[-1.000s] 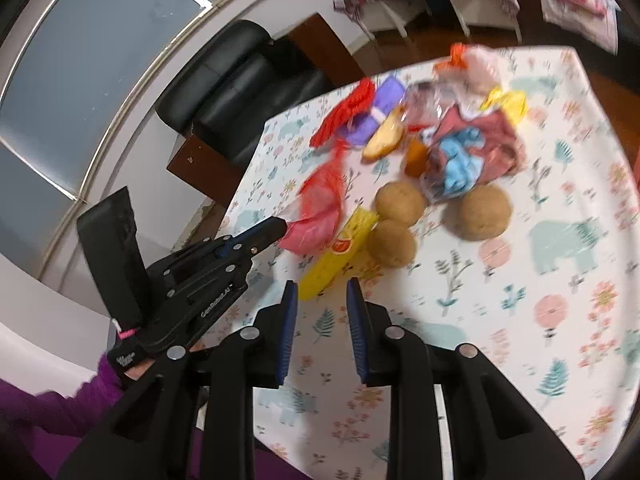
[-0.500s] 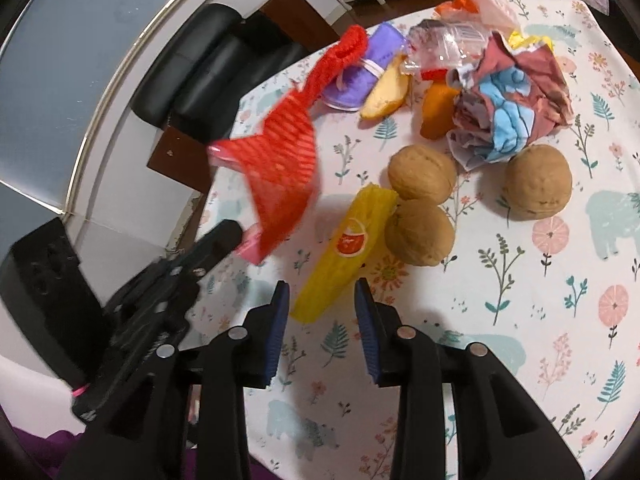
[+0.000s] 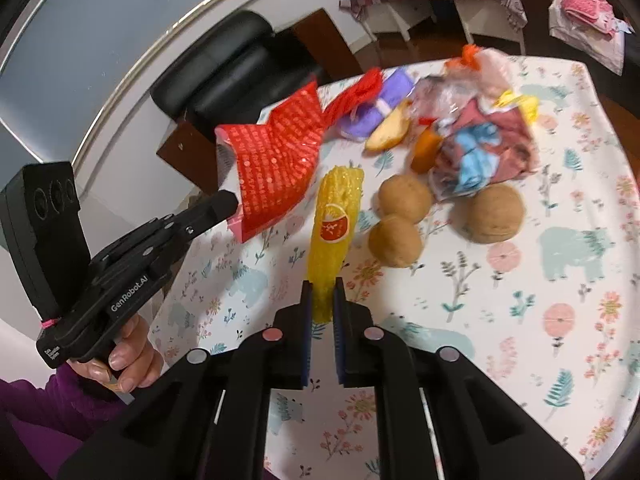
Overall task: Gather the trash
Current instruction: 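Grasp the red plastic bag with the left gripper while the right grasps the yellow corn-shaped packet, then carry the red bag and yellow packet in both grippers over the pink bucket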
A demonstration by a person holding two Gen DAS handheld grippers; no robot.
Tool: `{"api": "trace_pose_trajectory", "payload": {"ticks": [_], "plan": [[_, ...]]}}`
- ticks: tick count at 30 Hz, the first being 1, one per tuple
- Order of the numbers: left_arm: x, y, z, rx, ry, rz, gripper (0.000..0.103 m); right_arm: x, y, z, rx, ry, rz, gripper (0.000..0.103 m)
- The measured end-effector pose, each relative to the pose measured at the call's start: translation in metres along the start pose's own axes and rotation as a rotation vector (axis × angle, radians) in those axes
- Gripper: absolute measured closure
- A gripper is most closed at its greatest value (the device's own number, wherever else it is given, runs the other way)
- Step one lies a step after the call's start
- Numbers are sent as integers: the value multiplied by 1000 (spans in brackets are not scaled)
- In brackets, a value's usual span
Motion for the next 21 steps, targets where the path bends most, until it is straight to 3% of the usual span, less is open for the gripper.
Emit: {"api": "trace_pose_trajectory", "payload": {"ticks": [10, 21], "plan": [[8, -49, -27, -69, -54, 60, 103, 60, -39, 4, -87, -150, 46, 94], [-15, -134, -60, -167, -41, 177, 103, 119, -104, 14, -229, -303, 128, 94]]}}
Point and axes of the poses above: each gripper's, at about its wrist camera, not at the fingertips, and x roughly against the way its jaws point, y to its left, z to its underside, the point moved 3 cm from there along -x, roughly the way its jaws point, and after that the axes turned 7 degrees about y, right-handed, at the moved point
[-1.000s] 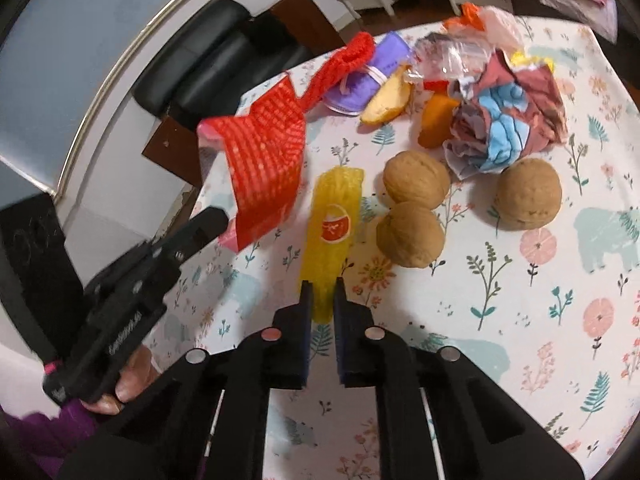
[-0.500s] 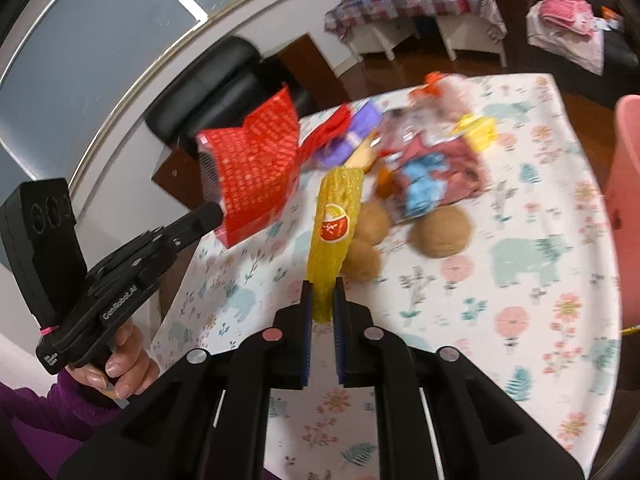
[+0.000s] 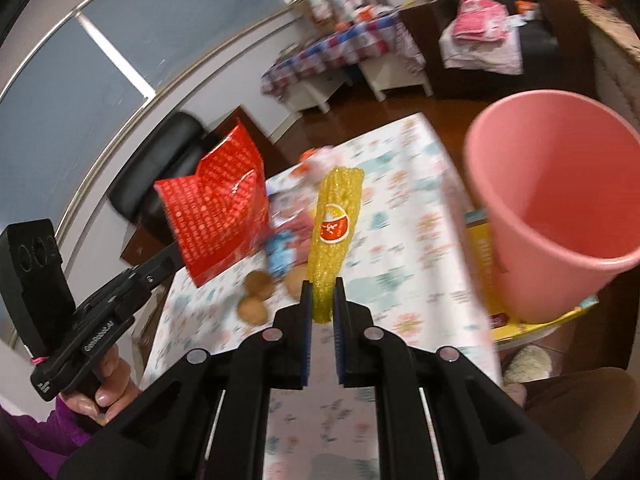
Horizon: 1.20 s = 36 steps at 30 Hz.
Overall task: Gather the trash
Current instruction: 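Carry the red bag and yellow packet in both grippers over the pink bucket, then open the right gripper to drop the yellow packet while the left drops the red bag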
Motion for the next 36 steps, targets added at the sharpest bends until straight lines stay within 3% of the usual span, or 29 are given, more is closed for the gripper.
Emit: {"api": "trace_pose_trajectory", "payload": {"ticks": [11, 17, 23, 36], "plan": [[-56, -75, -39, -90, 29, 97, 103, 51, -92, -16, -165, -135, 182, 93], [-86, -110, -51, -135, 57, 142, 103, 64, -122, -18, -210, -170, 248, 93], [-115, -133, -57, -168, 90, 154, 103, 68, -141, -19, -234, -189, 302, 93], [-152, -147, -61, -190, 123, 146, 102, 63, -159, -20, -266, -177, 337, 93]]}}
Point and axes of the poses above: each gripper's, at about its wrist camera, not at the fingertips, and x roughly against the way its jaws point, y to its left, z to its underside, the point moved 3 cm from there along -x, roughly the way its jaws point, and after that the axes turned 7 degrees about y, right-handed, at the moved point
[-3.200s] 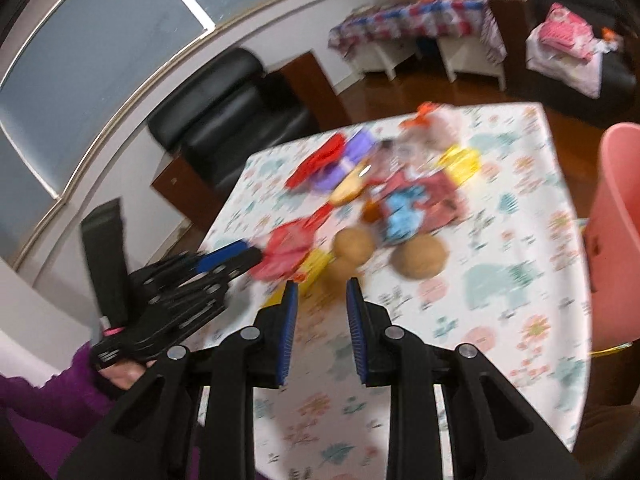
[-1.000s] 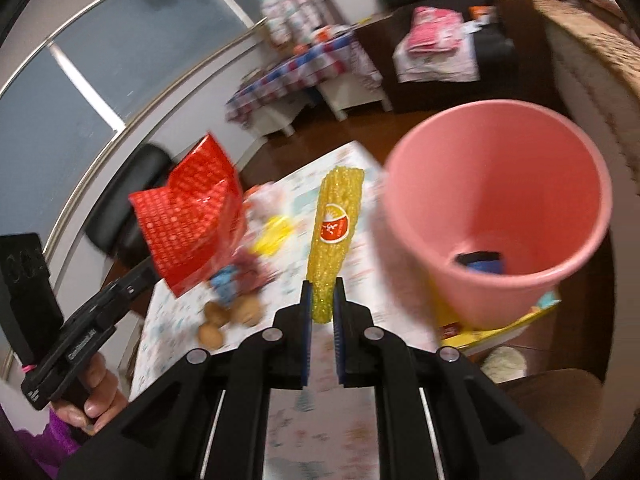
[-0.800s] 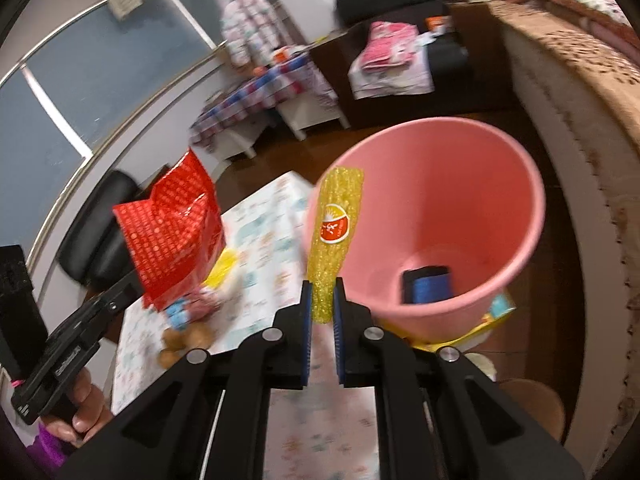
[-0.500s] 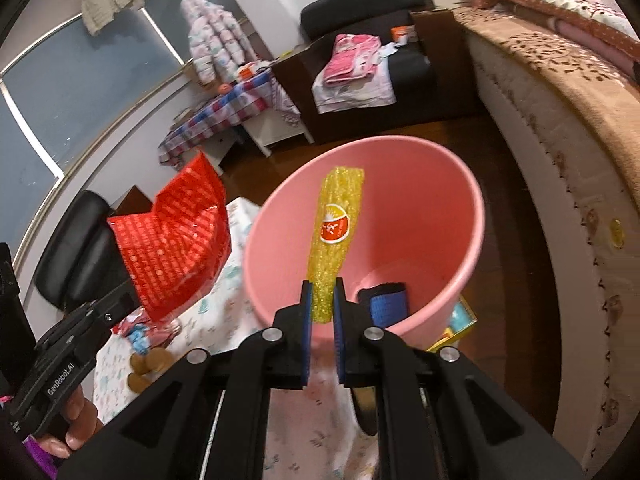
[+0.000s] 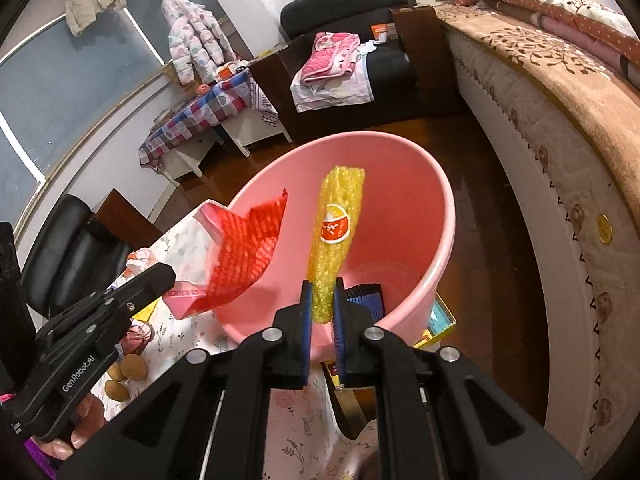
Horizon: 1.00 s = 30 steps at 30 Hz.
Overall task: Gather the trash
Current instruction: 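Open the right gripper to drop the yellow packet while the left drops the red bag, then move both open grippers back over the table items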
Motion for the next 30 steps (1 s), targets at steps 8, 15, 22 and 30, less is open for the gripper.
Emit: {"api": "trace_pose_trajectory", "payload": {"ticks": [8, 15, 22, 30], "plan": [[7, 7, -5, 49, -37, -7, 55, -1, 3, 0, -19, -3, 0, 83], [20, 12, -9, 66, -57, -7, 54, 4, 4, -1, -16, -11, -6, 77], [45, 25, -2, 92, -85, -13, 54, 13, 12, 1, -1, -31, 1, 69], [91, 48, 16, 130, -137, -47, 54, 27, 33, 5, 42, -52, -13, 69]]}}
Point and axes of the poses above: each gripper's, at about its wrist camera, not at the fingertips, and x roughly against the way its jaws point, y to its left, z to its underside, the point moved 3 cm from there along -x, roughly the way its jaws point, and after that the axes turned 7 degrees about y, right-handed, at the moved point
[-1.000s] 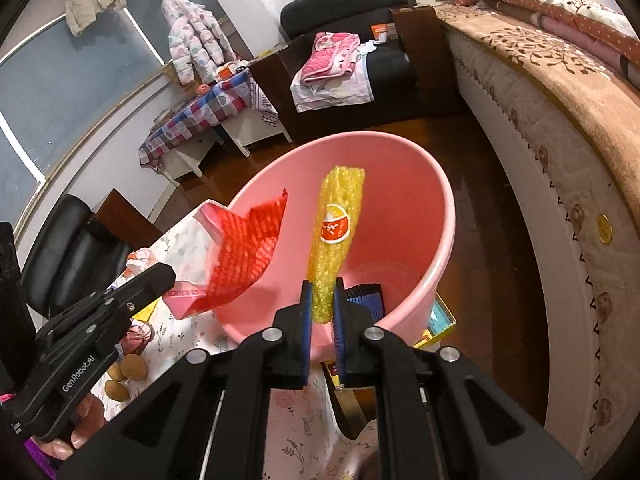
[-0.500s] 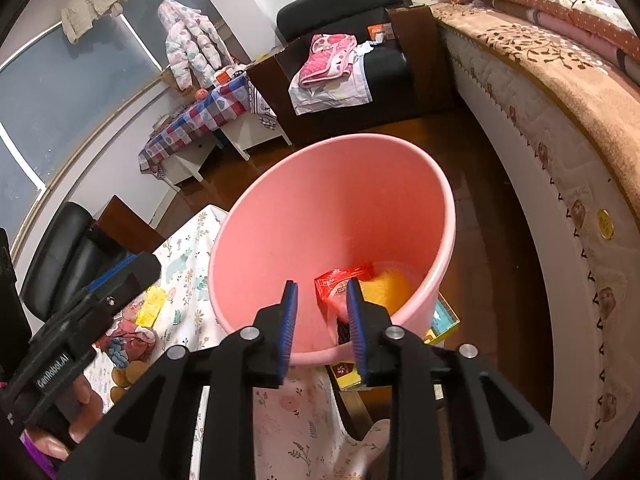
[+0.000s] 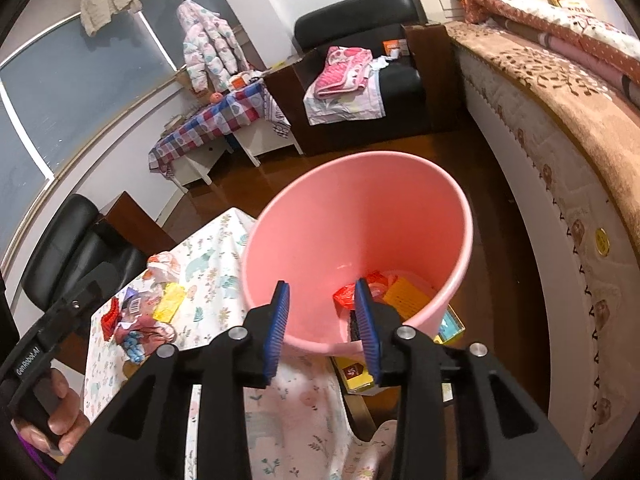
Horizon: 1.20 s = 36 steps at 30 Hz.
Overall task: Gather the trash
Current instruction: 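Move both open grippers back over the table items, then grasp the red mesh net with the left gripper while the right grasps the white bag with orange ribbon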
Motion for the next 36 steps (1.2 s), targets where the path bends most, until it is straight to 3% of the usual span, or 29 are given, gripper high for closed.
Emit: {"api": "trace_pose_trajectory", "payload": {"ticks": [11, 19, 27, 36], "plan": [[102, 86, 20, 67, -98, -198, 54, 11, 45, 10, 72, -34, -83, 69], [150, 147, 57, 142, -106, -326, 54, -1, 90, 22, 148, 9, -144, 69], [144, 185, 95, 193, -42, -385, 54, -16, 128, 39, 218, 78, -173, 69], [92, 214, 100, 168, 51, -385, 54, -36, 157, 44, 259, 145, -200, 69]]}}
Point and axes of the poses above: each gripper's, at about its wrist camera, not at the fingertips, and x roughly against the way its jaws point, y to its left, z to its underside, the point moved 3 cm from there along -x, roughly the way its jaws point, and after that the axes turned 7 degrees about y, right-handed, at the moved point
